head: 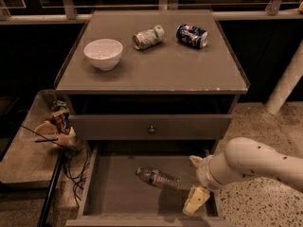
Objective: Pick water bottle from middle drawer and place on counter
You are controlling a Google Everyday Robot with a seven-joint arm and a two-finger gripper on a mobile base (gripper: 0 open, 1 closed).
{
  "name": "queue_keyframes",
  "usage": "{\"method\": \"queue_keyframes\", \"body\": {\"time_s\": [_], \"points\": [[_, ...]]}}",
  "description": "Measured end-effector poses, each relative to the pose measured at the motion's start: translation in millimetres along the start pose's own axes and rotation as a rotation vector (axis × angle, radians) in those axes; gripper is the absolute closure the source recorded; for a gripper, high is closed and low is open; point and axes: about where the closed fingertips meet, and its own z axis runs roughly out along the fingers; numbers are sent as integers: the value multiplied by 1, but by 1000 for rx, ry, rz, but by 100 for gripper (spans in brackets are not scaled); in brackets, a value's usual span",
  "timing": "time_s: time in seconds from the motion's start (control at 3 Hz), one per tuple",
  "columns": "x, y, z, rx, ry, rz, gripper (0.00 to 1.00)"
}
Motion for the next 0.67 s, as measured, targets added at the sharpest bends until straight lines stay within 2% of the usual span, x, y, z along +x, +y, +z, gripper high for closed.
{"method": "queue_keyframes", "body": {"time_s": [0.33,0.67], "points": [[0,0,0,0,0,0,0],[4,1,16,16,-19,18,0]]}}
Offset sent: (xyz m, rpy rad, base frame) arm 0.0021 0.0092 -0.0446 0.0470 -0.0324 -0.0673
